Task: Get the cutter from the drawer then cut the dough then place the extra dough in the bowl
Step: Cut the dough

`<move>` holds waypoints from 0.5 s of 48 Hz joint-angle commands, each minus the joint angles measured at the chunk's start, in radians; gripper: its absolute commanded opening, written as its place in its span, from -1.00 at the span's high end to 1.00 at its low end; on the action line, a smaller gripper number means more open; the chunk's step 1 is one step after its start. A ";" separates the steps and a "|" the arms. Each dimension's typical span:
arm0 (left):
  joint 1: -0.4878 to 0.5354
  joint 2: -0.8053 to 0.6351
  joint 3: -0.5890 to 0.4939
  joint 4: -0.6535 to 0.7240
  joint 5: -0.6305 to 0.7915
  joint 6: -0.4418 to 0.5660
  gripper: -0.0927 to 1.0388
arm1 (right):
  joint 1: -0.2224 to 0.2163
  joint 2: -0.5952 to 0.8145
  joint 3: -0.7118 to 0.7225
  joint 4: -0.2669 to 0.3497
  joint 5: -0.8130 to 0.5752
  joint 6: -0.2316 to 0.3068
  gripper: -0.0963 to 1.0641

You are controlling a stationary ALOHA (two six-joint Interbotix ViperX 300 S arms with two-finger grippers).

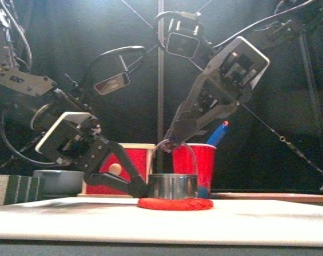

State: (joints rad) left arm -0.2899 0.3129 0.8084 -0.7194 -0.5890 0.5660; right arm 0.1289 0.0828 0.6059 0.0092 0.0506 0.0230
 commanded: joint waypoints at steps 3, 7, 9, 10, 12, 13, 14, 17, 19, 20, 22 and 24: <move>0.000 0.009 -0.011 -0.003 0.014 0.000 -0.18 | 0.006 -0.014 -0.031 0.005 0.015 0.003 -0.60; 0.000 0.011 -0.012 -0.003 0.014 0.000 -0.18 | 0.008 -0.006 -0.037 0.008 0.017 0.005 -0.60; 0.000 0.009 -0.011 -0.003 0.014 -0.002 -0.18 | 0.008 -0.003 -0.040 0.009 0.020 0.005 -0.60; 0.000 0.008 -0.011 -0.005 0.015 -0.002 -0.18 | 0.006 0.000 -0.041 0.009 0.021 0.005 -0.60; 0.000 0.006 -0.011 -0.003 0.014 -0.002 -0.18 | 0.006 0.005 -0.048 0.011 0.029 0.005 -0.60; 0.002 0.006 -0.011 -0.005 0.014 -0.002 -0.18 | 0.005 0.008 -0.049 0.011 0.035 0.005 -0.60; 0.002 0.006 -0.011 -0.005 0.014 -0.002 -0.18 | 0.005 0.011 -0.052 0.011 0.040 0.005 -0.60; 0.000 0.006 -0.011 -0.005 0.014 0.000 -0.18 | 0.005 0.020 -0.063 0.011 0.060 0.005 -0.60; 0.000 0.006 -0.011 -0.005 0.014 -0.002 -0.18 | 0.005 0.026 -0.072 0.011 0.072 0.005 -0.60; 0.002 0.008 -0.009 -0.005 0.014 0.000 -0.18 | 0.005 0.028 -0.075 0.011 0.077 0.005 -0.59; 0.000 0.006 -0.009 -0.005 0.014 -0.002 -0.18 | 0.005 0.029 -0.080 0.011 0.081 0.005 -0.59; 0.000 0.006 -0.009 -0.006 0.014 -0.002 -0.18 | 0.003 0.029 -0.081 0.011 0.081 0.005 -0.58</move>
